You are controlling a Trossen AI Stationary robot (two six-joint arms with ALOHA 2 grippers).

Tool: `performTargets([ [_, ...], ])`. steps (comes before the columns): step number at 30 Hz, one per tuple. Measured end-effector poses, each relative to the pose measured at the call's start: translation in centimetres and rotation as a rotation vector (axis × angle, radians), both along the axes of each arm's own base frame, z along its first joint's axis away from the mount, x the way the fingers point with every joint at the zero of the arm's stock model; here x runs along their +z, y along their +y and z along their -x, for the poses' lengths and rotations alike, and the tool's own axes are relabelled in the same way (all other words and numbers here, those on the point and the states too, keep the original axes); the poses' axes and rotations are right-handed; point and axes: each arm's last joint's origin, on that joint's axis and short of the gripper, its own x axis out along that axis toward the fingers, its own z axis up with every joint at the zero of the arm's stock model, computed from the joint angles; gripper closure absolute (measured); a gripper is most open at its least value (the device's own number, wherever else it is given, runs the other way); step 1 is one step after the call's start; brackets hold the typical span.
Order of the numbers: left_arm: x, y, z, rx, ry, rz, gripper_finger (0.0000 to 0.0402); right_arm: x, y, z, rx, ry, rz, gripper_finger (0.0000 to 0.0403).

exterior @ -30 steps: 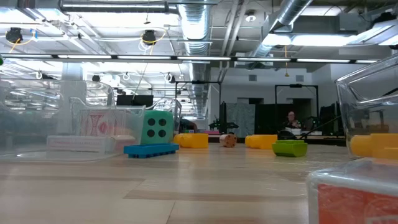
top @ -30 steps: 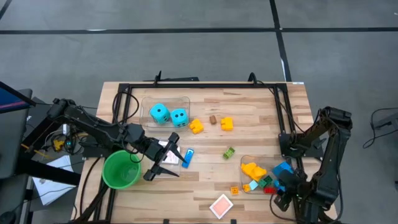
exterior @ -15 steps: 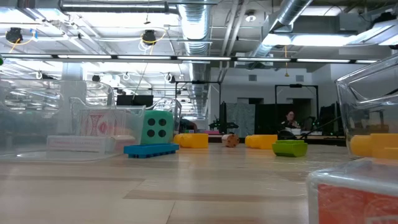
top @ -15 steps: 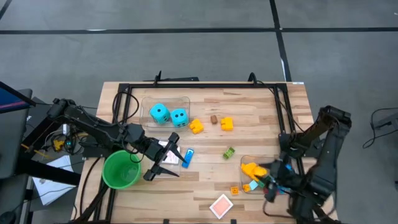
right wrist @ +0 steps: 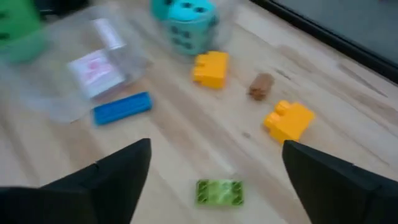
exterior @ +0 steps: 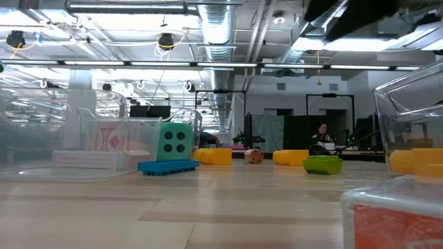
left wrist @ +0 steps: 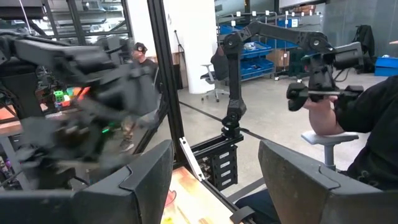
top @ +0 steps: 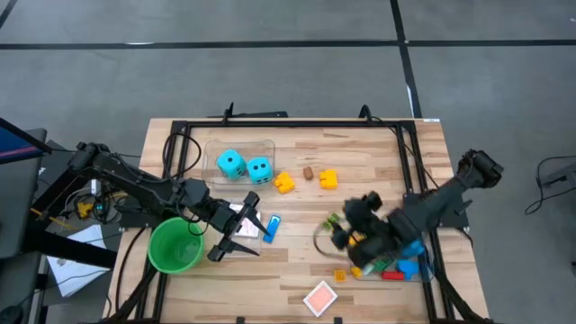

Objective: Pick & Place Toys
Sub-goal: Put the yellow game piece into the bottom right transparent bin

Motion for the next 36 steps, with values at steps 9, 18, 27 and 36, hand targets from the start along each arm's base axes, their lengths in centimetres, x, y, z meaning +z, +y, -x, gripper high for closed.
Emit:
performTargets([
  [9, -0.1, -0.2, 0.1, -0.006, 0.007, 0.0, 0.017, -1.6, -6.9, -3.4, -0.251, 0.105, -0.017, 0.0017],
  [18, -0.1, -0.7, 0.3, -0.027, 0.008, -0.002, 0.017, -7.0, -9.6, -6.7, -0.357, 0.286, 0.028, 0.0007],
  [27, -0.1, -0.8, 0.3, -0.033, 0.004, -0.005, 0.017, -12.7, -10.9, -9.0, -0.411, 0.4, 0.049, 0.0004],
  [36, 0.0, -0.8, 0.3, -0.033, 0.001, -0.006, 0.017, -12.0, -11.5, -8.9, -0.472, 0.291, 0.037, 0.0006],
])
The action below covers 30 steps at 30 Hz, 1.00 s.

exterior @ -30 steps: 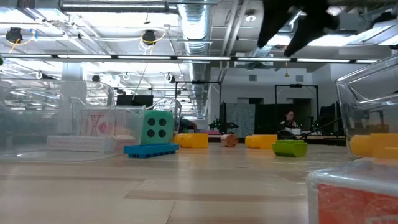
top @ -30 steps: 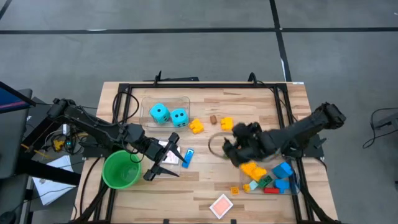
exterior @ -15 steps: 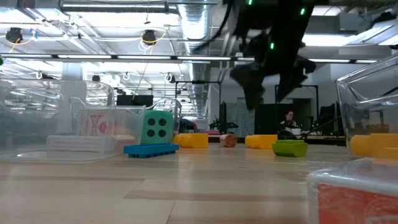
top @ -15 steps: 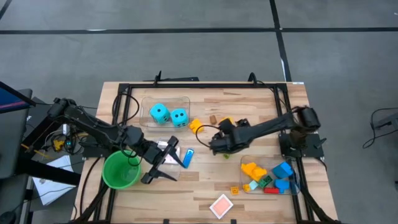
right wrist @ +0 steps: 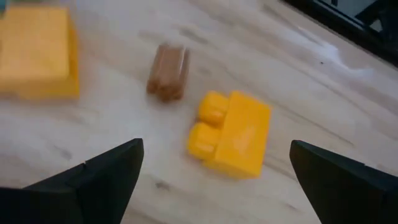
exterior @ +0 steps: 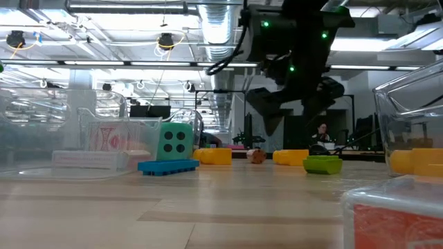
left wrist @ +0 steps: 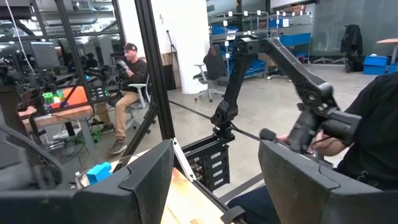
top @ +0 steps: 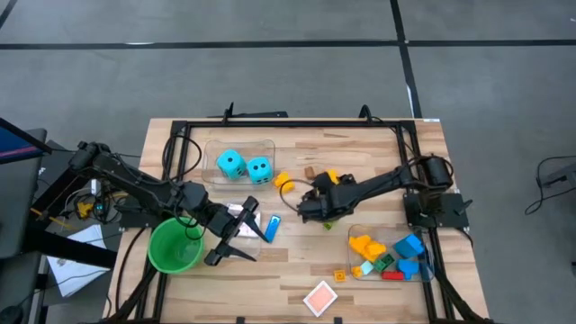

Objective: Pick & Place Toys
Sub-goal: Put the yellow game piece into the bottom right transparent bin

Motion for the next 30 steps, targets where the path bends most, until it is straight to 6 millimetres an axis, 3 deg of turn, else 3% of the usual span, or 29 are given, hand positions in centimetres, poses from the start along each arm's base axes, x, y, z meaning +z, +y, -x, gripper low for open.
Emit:
performTargets([
  [6, 0.0, -0.1, 0.0, -0.005, 0.001, -0.001, 0.017, -0.2, -2.6, 2.7, -0.095, -0.199, -0.026, 0.0012],
  [11, 0.0, -0.1, 0.0, -0.003, 0.0, -0.003, 0.017, -0.5, -2.8, 3.6, -0.042, -0.352, -0.03, 0.0014],
  [16, 0.0, -0.1, 0.0, -0.003, -0.005, -0.001, 0.017, -2.4, -3.2, 4.6, -0.088, -0.362, -0.037, 0.0013],
  [19, 0.0, -0.1, 0.0, -0.003, -0.004, -0.001, 0.017, -3.5, -3.1, 4.7, -0.107, -0.363, -0.038, 0.0013],
  [30, 0.0, -0.1, 0.0, -0.002, -0.012, -0.011, 0.017, -3.2, -3.2, 4.2, -0.108, -0.427, -0.006, 0.0013],
])
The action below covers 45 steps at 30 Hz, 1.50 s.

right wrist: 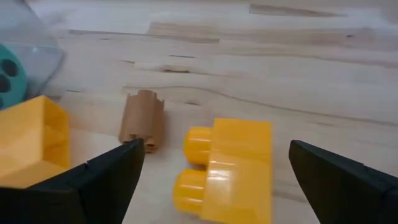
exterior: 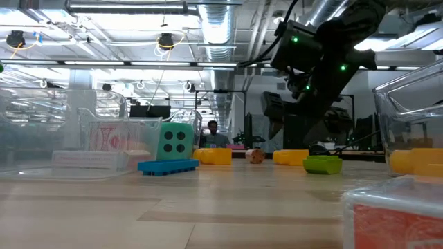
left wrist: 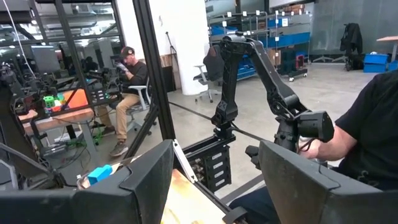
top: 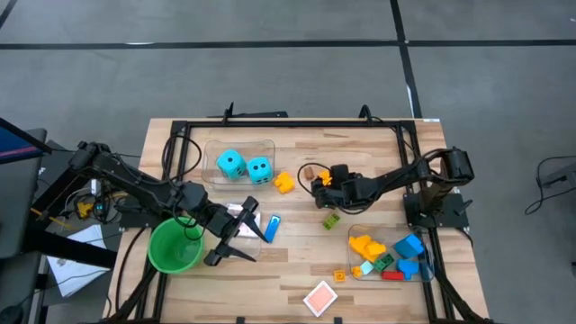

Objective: Pick & Place Toys
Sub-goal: Put the yellow game piece into the bottom right transparent bin

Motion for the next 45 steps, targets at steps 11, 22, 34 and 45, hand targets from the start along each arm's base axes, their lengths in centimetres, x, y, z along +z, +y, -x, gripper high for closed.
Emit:
performTargets([
  [11, 0.0, 0.0, 0.0, -0.001, -0.001, 0.001, 0.017, -0.8, 0.0, -0.1, 0.018, 0.043, -0.013, 0.0013],
  [22, 0.0, 0.0, 0.0, -0.002, 0.001, 0.001, 0.017, -4.3, -0.5, -0.6, -0.01, 0.101, -0.03, 0.0013],
  [34, 0.0, 0.0, 0.0, -0.002, 0.0, 0.001, 0.017, -4.4, 0.5, -0.6, 0.035, 0.125, -0.003, 0.0013],
  [45, 0.0, 0.0, 0.0, -0.002, 0.0, 0.001, 0.017, -4.4, 0.4, -0.6, 0.034, 0.121, -0.002, 0.0041],
])
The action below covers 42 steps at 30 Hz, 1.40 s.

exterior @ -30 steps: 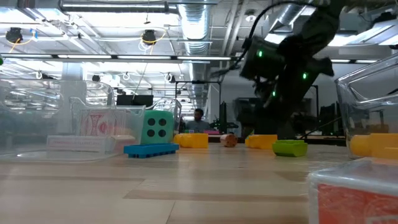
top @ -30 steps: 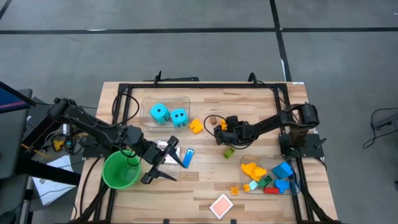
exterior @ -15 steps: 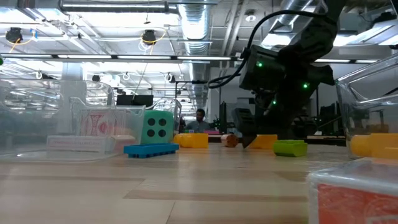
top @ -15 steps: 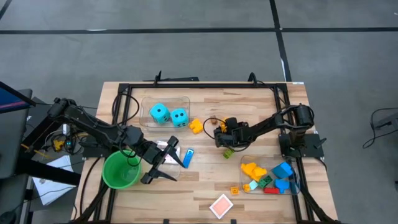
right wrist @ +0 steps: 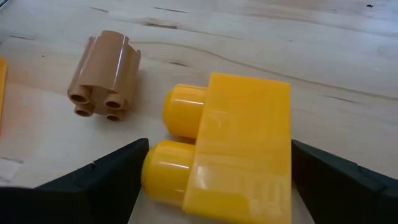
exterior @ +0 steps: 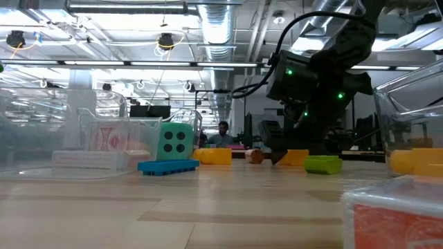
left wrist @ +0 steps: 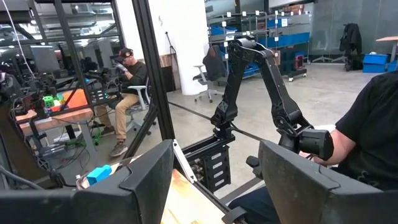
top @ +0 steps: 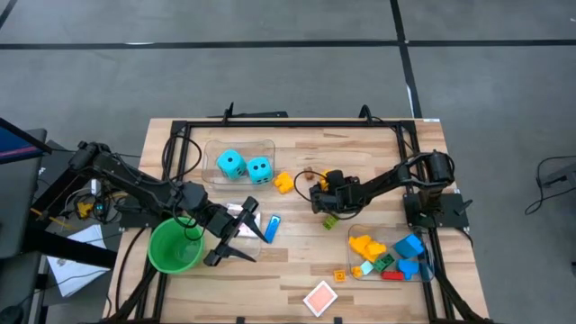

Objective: Pick & Place Toys
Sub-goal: Put the yellow game piece into the bottom right transparent bin

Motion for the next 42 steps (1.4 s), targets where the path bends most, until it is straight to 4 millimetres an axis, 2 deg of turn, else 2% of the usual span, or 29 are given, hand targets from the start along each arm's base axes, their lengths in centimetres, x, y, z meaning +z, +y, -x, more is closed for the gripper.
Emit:
performTargets([
  [10, 0.0, 0.0, 0.0, 0.0, 0.0, 0.0, 0.017, 0.0, 0.3, 0.0, 0.005, -0.006, 0.022, 0.0126],
  [15, 0.0, 0.0, 0.0, 0.0, 0.0, 0.0, 0.017, 0.8, 1.0, -0.1, 0.057, 0.003, 0.047, 0.0139],
  [19, 0.0, 0.0, 0.0, 0.0, 0.0, 0.0, 0.017, 3.7, 1.8, 0.1, 0.121, -0.039, 0.083, 0.0138],
  [23, 0.0, 0.0, 0.0, 0.0, 0.0, 0.0, 0.017, 8.0, 2.8, 1.0, 0.221, -0.085, 0.123, 0.0138],
  [28, 0.0, 0.0, 0.0, 0.0, 0.0, 0.0, 0.017, 13.5, 4.3, 3.9, 0.354, -0.151, 0.154, 0.0138],
  [32, 0.0, 0.0, 0.0, 0.0, 0.0, 0.001, 0.017, 16.8, 5.8, 7.1, 0.442, -0.223, 0.143, 0.0138],
  [37, 0.0, 0.0, 0.0, 0.0, 0.0, 0.001, 0.017, 18.9, 8.3, 10.4, 0.59, -0.304, 0.107, 0.0138],
  [42, 0.0, 0.0, 0.0, 0.0, 0.0, 0.001, 0.017, 19.2, 11.3, 12.6, 0.731, -0.347, 0.045, 0.0138],
])
